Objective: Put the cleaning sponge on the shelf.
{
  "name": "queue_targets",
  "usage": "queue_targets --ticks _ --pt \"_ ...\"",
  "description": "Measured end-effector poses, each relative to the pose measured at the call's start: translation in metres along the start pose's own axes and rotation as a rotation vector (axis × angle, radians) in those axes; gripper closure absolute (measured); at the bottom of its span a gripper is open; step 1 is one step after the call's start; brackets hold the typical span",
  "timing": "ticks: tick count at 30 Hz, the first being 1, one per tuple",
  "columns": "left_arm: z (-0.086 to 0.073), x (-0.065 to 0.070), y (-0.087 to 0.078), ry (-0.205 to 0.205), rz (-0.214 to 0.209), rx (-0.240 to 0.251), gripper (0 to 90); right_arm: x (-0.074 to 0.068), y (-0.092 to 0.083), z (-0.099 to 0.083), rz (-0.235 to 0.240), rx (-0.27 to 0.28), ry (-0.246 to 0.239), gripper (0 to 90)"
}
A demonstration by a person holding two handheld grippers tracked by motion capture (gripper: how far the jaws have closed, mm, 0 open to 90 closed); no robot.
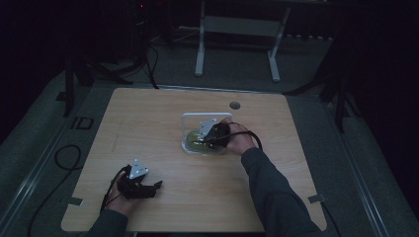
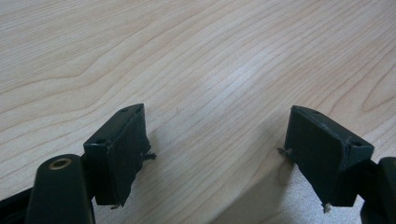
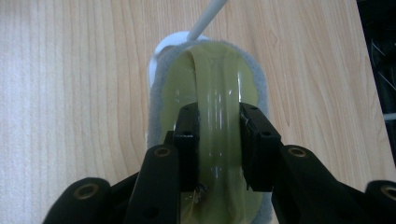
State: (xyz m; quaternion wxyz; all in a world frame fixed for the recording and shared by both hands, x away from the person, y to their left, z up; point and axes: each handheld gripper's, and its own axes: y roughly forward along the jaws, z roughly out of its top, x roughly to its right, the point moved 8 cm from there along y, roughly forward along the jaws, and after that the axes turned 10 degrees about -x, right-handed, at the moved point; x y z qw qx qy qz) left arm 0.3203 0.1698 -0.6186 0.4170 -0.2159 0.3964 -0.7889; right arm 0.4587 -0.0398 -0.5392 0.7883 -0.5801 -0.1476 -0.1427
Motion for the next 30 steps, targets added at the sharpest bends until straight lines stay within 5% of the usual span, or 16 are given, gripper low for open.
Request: queue_targets --ticks 20,30 --pt "0.000 0.000 0.000 0.001 0.000 0.000 21.4 0.007 -0.001 -0.006 -0.070 -0.015 0.034 63.4" --pt "0.000 0.000 0.000 0.002 0.000 -0.001 21.4 0.000 0.001 -0.014 -0.047 -0.040 0.025 58.2"
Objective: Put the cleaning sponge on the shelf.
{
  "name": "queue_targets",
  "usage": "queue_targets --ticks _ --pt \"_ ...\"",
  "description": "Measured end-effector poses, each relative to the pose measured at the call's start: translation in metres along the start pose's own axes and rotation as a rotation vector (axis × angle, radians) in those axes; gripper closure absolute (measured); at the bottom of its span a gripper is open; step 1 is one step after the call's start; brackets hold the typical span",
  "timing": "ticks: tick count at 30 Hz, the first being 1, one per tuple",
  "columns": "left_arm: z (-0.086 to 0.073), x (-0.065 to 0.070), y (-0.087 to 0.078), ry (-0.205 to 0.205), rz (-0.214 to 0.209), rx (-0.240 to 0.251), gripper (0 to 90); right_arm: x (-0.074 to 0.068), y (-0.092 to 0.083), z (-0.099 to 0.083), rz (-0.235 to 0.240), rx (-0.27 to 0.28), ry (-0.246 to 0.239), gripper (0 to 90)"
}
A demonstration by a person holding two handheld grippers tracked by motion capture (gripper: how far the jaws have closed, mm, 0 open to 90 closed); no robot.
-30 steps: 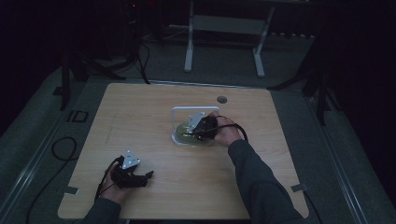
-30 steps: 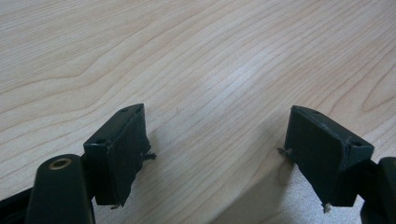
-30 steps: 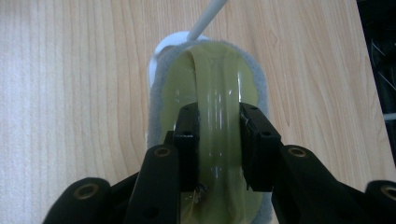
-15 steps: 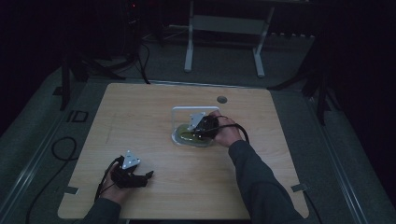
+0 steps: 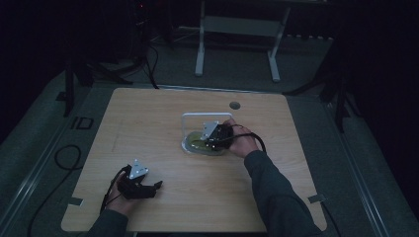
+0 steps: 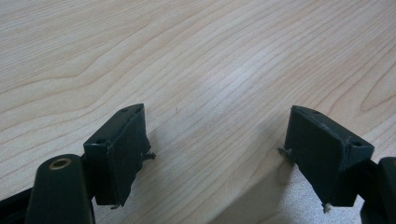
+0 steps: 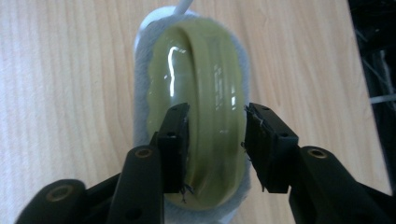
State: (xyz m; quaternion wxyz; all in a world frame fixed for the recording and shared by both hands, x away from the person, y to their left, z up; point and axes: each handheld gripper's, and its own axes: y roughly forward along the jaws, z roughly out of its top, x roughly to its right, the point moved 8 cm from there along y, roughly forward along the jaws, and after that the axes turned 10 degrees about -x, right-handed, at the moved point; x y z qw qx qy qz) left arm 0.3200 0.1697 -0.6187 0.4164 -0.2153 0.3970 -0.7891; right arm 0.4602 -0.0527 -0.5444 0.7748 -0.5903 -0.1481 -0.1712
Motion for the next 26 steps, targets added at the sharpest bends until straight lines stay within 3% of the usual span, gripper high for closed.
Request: queue_targets --ticks 9,19,26 --pt "0.000 0.000 0.000 0.000 0.000 0.000 21.4 -0.001 -0.013 -0.005 0.004 0.037 0.040 52.1" --pt "0.000 0.000 0.000 0.000 0.000 0.000 21.4 -0.005 -0.028 -0.011 0.066 0.093 0.154 48.3" --pt "0.000 0.000 0.000 0.000 0.000 0.000 21.4 -0.008 -0.033 -0.023 0.070 0.086 0.233 48.0"
